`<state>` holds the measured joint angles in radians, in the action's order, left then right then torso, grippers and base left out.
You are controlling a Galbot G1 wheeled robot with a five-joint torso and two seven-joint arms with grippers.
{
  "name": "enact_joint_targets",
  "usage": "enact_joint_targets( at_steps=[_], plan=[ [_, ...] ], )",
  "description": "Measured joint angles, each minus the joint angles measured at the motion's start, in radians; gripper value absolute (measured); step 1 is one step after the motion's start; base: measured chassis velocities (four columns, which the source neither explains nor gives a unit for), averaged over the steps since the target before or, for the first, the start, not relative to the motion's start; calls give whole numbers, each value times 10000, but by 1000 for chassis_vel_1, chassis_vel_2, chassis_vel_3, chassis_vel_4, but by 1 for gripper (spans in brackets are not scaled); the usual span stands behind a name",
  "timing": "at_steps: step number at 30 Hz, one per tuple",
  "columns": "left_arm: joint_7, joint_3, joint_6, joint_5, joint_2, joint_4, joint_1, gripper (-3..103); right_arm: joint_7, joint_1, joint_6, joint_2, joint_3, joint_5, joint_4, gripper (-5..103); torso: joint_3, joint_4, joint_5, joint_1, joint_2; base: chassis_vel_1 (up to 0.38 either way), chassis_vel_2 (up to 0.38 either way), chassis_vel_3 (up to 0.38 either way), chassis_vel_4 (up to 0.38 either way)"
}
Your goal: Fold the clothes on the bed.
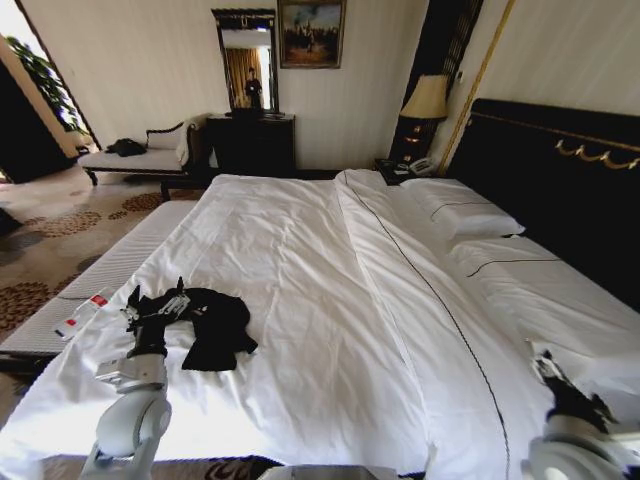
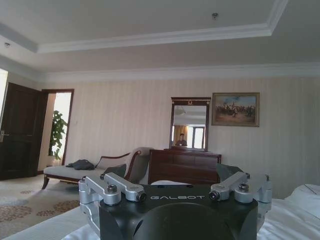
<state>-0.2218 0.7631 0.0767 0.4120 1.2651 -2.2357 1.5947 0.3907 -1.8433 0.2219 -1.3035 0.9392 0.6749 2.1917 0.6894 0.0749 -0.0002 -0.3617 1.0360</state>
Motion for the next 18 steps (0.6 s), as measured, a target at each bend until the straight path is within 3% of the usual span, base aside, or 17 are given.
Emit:
enact_joint_targets(
  at_steps=[2,5,9,11,13,14,18],
  plan=[
    [-19,-202,-119,67,-55,-104,134,100,-1228,-64,776,-266,-180,-932,-337,100,-1,19,-1,0,0,0,0,0,0],
    [-12,-317,-78,-148,-7,-116,361,100,-1807,-99,1146,-390,-335,-1172,-364,100,-1,13,-5,1,1,0,0,0,0],
    [34,-555,56,-577,150,-227,793,100,-3510,-210,2026,-294,-256,-1738,-478,100,-1,3,-6,1,2,0,0,0,0],
    [40,-594,72,-633,170,-257,835,100,-3879,-224,2255,-254,-202,-1872,-553,100,0,4,-6,1,1,0,0,0,0],
    [108,-786,135,-800,221,-419,944,100,-5803,-246,3240,-51,69,-2427,-904,100,0,8,-3,1,1,0,0,0,0],
    [156,-881,144,-847,228,-510,988,100,-6327,-248,3507,46,134,-2558,-1012,100,0,8,-2,1,1,0,0,0,0],
    [333,-1161,146,-961,246,-825,1135,100,-6662,-301,3504,266,186,-2810,-1047,100,-1,7,-3,1,1,0,0,0,0]
  ],
)
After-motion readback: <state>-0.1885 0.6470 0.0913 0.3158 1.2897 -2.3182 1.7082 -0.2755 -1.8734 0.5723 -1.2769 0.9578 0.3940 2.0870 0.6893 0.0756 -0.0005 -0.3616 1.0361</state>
